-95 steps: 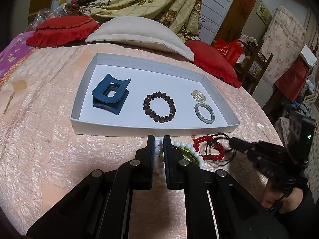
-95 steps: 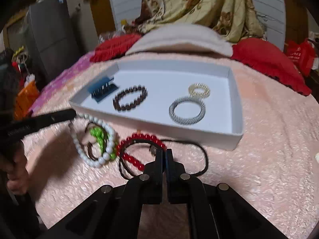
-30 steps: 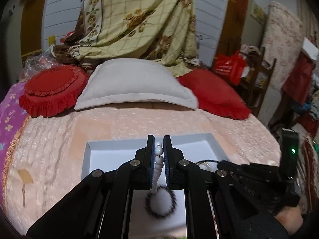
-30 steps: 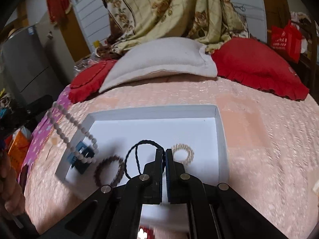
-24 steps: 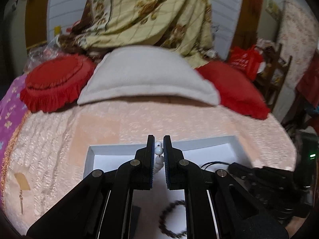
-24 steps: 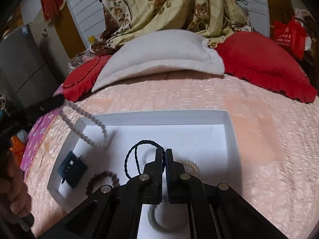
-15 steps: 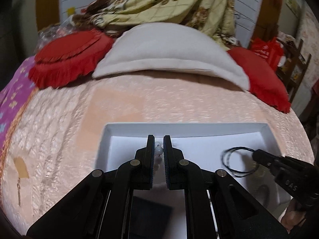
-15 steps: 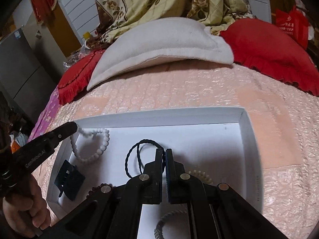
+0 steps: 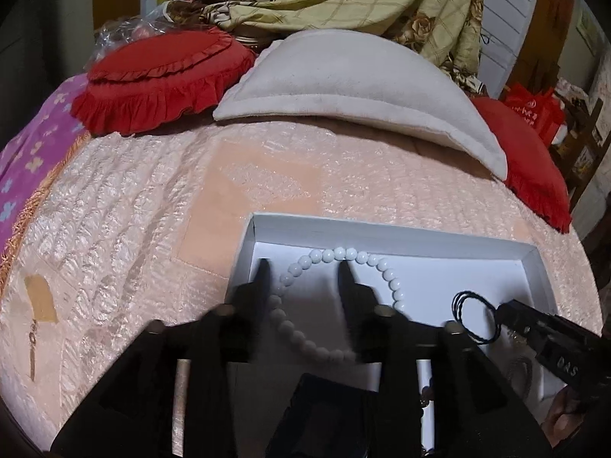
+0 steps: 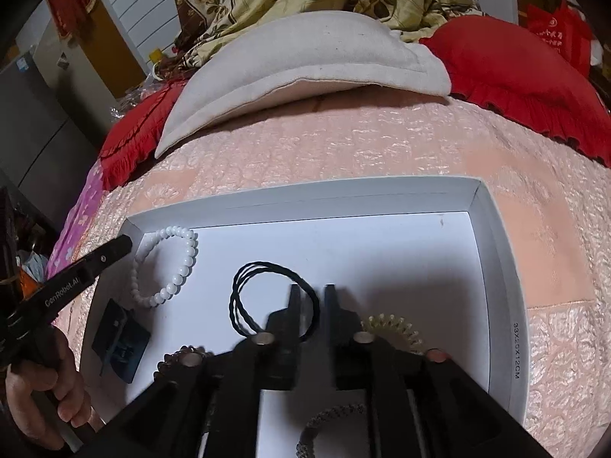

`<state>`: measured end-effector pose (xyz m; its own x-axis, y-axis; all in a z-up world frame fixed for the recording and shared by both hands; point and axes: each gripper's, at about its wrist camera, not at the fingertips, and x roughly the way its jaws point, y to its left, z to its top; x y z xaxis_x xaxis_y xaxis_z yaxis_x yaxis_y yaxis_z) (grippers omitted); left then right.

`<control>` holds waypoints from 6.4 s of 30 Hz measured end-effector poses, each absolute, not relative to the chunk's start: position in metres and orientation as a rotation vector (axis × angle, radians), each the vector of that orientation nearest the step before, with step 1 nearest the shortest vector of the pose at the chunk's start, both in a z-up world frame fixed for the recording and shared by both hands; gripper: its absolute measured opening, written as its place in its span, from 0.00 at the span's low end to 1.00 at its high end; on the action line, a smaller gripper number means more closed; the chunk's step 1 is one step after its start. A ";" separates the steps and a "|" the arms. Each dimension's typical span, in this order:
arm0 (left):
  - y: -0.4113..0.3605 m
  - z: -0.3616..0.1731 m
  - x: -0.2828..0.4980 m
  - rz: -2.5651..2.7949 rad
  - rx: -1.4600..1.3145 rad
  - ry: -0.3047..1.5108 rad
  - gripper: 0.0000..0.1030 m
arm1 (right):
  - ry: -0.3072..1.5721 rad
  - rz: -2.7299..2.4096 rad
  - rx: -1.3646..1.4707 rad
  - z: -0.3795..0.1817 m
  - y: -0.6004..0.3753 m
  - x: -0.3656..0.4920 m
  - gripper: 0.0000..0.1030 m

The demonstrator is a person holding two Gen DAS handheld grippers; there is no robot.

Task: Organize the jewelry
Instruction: 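Open and lift both tools away from the tray, then grasp the Mickey-charm brown cord tie with the left tool while the right tool grasps a black cord tie, then place the Mickey-charm tie in the tray with the left tool while the right tool places the black cord tie, then open and lift both tools away from the tray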

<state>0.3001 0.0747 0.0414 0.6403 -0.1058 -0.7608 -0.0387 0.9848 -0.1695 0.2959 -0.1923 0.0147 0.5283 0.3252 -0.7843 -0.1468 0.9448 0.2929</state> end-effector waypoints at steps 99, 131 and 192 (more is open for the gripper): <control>0.030 0.028 0.103 -0.245 -0.064 0.830 0.33 | 0.605 0.336 0.174 0.058 -0.264 0.063 0.03; 0.028 0.052 0.093 -0.255 -0.039 0.797 0.33 | 0.640 0.377 0.149 0.063 -0.241 0.063 0.03; 0.009 0.086 0.144 -0.193 0.002 0.778 0.62 | 0.843 0.315 0.152 0.047 -0.237 0.140 0.62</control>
<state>0.1439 0.0090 0.0858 0.6956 -0.1720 -0.6975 0.1735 0.9824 -0.0693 0.1400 -0.2366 0.0468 0.6223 0.3331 -0.7084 -0.2134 0.9429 0.2559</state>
